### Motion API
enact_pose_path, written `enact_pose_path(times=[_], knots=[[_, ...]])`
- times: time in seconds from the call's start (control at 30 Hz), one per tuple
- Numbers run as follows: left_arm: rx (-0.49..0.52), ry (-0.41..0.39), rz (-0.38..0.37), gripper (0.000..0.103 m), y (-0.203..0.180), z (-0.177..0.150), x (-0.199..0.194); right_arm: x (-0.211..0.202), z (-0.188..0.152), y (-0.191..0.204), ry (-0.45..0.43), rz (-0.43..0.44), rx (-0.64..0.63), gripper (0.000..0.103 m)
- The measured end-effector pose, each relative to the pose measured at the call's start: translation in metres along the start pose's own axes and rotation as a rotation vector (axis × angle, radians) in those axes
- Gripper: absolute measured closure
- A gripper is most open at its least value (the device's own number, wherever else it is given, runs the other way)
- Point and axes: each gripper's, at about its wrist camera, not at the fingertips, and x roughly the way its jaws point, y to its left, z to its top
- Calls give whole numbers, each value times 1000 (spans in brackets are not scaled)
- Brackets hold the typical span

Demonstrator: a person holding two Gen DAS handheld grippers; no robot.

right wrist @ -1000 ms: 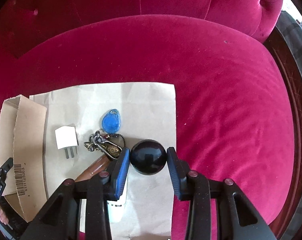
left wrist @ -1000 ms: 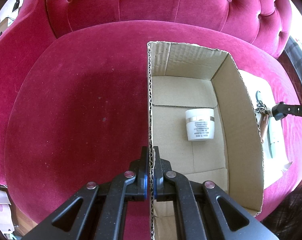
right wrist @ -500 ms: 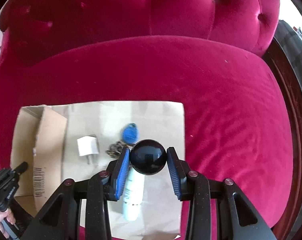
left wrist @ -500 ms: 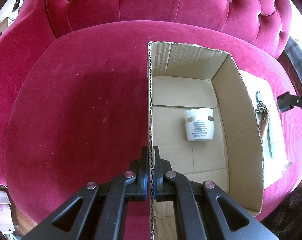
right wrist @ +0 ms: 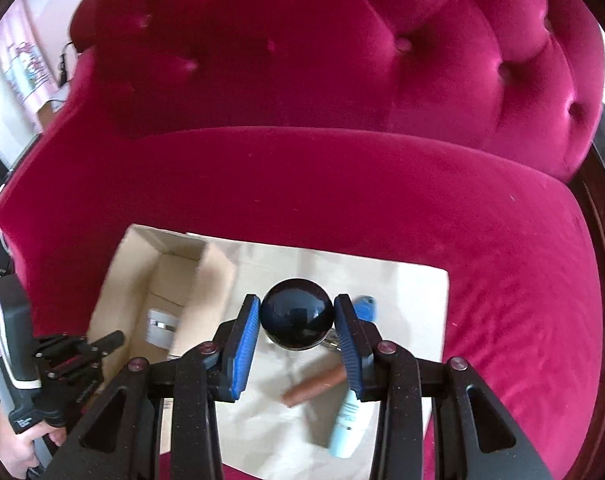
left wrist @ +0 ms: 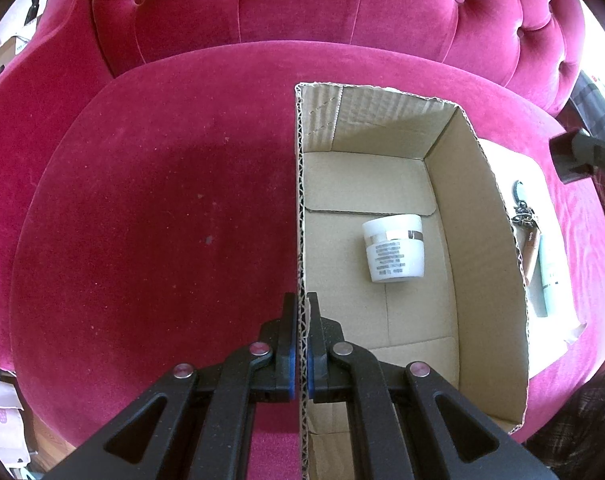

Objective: Organize rigid objects
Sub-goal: 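Carry the black jar into the box and release it beside the white jar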

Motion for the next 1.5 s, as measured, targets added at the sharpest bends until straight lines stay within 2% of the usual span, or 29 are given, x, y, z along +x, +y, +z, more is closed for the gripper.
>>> enact_pose_path(times=[0.4, 0.87, 1.5], knots=[[1, 1, 1, 100, 0, 0, 1, 4, 5, 46, -42, 94, -82, 63], [3, -1, 2, 100, -1, 0, 0, 19, -2, 88, -40, 183, -156, 63], [0, -1, 0, 100, -1, -1, -1, 44, -18, 121, 17, 219, -227, 62]])
